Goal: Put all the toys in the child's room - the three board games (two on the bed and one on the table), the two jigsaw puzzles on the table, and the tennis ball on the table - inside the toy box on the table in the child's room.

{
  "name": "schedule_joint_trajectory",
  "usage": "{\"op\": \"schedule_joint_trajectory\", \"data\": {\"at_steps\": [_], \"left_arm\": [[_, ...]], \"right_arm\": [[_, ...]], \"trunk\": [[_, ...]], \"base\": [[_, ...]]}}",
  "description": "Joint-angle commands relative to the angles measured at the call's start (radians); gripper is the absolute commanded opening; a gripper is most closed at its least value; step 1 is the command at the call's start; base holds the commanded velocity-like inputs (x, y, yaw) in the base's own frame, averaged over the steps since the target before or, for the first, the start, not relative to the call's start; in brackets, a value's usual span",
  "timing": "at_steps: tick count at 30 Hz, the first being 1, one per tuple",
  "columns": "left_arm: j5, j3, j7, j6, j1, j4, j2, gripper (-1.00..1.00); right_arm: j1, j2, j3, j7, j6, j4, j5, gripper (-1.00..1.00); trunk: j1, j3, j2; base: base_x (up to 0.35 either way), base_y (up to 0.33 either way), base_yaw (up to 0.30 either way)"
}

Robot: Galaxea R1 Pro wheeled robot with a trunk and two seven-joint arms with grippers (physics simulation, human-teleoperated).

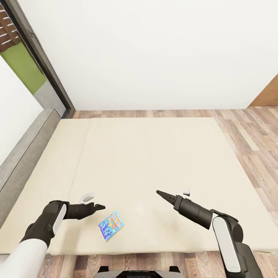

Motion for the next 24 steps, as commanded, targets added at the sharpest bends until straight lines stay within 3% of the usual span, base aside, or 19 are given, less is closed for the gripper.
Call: {"op": "schedule_joint_trajectory", "data": {"at_steps": [1,24], "left_arm": [[0.005,0.002,0.001,0.008,-0.001,0.0,0.0,1.0],[0.005,0.0,0.001,0.008,-0.001,0.0,-0.003,1.0]], "right_arm": [[-0.001,0.001,-0.002,0.007,0.005,0.0,0.005,1.0],[-0.001,0.003,-0.002,0.007,0.005,0.003,0.006,1.0]], "trunk": [[0.0,-0.003,-0.002],[0.0,-0.041,-0.002]], "base": [[0.0,0.0,0.0],[0.0,0.0,0.0]]}}
